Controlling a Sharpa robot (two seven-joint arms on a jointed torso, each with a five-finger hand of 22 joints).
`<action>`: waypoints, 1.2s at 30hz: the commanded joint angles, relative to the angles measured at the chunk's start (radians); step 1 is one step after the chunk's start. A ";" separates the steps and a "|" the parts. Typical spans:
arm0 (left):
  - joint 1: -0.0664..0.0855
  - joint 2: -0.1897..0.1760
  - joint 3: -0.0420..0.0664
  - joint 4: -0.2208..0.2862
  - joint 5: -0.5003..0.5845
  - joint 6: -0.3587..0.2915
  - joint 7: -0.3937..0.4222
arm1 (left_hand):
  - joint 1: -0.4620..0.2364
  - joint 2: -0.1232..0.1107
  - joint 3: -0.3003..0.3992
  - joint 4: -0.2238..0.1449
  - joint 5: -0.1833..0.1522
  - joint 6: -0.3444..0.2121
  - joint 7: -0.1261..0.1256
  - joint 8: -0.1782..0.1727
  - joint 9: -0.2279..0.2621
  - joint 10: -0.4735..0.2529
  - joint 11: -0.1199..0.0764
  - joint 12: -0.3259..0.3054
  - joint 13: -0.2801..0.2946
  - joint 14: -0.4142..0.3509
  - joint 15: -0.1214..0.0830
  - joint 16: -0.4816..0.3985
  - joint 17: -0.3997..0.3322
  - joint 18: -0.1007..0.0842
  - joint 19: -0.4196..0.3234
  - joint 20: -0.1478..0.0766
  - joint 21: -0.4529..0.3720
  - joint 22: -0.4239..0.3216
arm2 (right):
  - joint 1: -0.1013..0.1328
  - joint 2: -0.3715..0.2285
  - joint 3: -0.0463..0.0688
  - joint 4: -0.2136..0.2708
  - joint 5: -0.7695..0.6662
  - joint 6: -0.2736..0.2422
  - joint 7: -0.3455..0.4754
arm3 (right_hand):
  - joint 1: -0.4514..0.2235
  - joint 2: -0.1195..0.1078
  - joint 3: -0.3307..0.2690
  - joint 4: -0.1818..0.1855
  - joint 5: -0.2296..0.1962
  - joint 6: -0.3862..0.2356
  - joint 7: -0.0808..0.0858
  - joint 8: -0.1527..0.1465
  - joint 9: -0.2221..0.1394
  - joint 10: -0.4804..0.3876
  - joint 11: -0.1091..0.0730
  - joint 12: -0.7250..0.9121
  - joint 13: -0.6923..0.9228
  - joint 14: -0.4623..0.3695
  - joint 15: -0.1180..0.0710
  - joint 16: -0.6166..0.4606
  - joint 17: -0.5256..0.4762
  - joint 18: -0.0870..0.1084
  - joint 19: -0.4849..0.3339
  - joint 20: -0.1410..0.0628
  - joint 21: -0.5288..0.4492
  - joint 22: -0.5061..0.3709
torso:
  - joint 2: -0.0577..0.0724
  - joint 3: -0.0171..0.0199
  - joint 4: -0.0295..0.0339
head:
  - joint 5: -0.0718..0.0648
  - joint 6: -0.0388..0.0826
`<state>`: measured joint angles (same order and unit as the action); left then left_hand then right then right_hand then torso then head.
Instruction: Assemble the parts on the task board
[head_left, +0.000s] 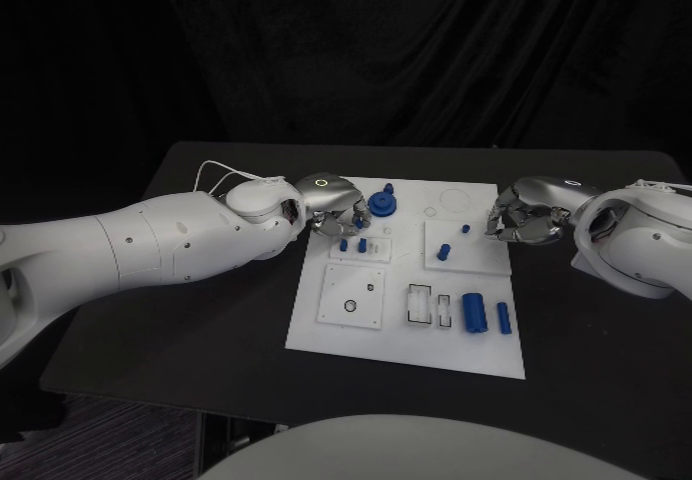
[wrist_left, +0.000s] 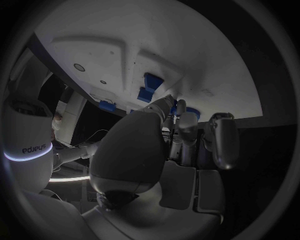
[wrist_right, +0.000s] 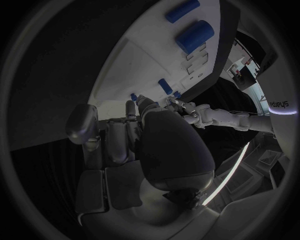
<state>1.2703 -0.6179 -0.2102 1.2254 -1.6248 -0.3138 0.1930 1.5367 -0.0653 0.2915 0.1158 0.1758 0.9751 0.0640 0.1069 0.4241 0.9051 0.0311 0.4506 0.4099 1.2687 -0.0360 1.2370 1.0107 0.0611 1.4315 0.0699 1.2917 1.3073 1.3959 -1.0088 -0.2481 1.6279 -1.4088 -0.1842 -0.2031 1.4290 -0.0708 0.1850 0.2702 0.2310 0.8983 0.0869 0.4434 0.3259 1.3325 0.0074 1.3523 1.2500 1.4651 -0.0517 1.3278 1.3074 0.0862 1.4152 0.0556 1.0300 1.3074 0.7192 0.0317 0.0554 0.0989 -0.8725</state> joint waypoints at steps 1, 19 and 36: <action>-0.005 0.001 -0.002 0.005 0.001 0.020 0.000 | 0.002 -0.007 0.003 0.003 0.001 -0.024 -0.009 -0.014 -0.006 -0.009 0.009 -0.010 -0.007 -0.010 0.005 -0.006 -0.004 0.003 -0.011 0.002 -0.008 0.178 | -0.003 0.000 0.000 0.000 0.005 0.008 -0.001 | 0.010 0.003 -0.003 0.003 -0.004 -0.006 -0.001 0.002 0.001 -0.007 0.003 -0.004 -0.001 0.039 -0.002 -0.005 0.094 0.015 -0.006 -0.002 -0.004 0.122 | 0.000 0.0000 0.0004 | 0.001 0.000; -0.008 -0.037 -0.002 0.020 0.001 -0.132 -0.063 | -0.015 -0.049 -0.024 0.013 -0.031 -0.237 -0.072 -0.044 -0.077 -0.165 0.059 -0.046 -0.022 -0.045 0.039 -0.030 -0.044 0.010 -0.033 0.036 -0.050 0.168 | -0.003 -0.007 0.000 0.005 0.007 0.001 0.001 | 0.011 0.002 -0.003 0.003 -0.004 -0.006 -0.001 0.003 0.002 -0.008 0.003 -0.005 -0.003 0.038 -0.002 -0.006 0.093 0.016 -0.008 -0.002 -0.009 0.121 | 0.000 0.0004 -0.0001 | -0.001 0.000; -0.010 -0.246 -0.002 0.095 0.303 -0.457 0.280 | -0.054 -0.023 -0.098 0.156 -0.023 -0.194 -0.034 -0.028 -0.107 -0.423 -0.008 0.170 0.002 -0.758 0.115 -0.713 -0.519 0.073 -1.039 0.079 -1.138 -0.171 | 0.016 -0.029 0.001 0.038 -0.007 -0.072 0.008 | 0.077 -0.064 0.085 -0.026 0.370 -0.003 0.011 0.025 0.022 -0.339 0.016 -0.308 -0.332 0.008 0.007 -0.072 0.053 0.032 -0.047 0.003 -0.126 0.097 | -0.002 -0.0012 -0.0010 | -0.016 0.000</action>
<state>1.2613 -0.8576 -0.2131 1.3110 -1.5187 -0.6826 0.2822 1.5230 -0.1067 0.2411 0.1894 0.1516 0.7918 0.0019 0.0968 0.3397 0.6096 0.0430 0.5425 0.4273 0.7861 0.0262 0.7775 0.6236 0.1243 0.8134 0.1263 0.5575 1.2848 1.4046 -1.0387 -0.2490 1.6598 -1.4009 -0.2086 -0.1959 1.5120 -0.1256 0.2668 0.2438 0.5961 0.8923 0.0928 0.4667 0.3476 1.0226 0.0223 1.0705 0.9460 1.4651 -0.0516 1.2601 1.3074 0.1022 1.3716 0.0580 0.9109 1.3073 0.7185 0.0312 0.0551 0.0811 -0.8725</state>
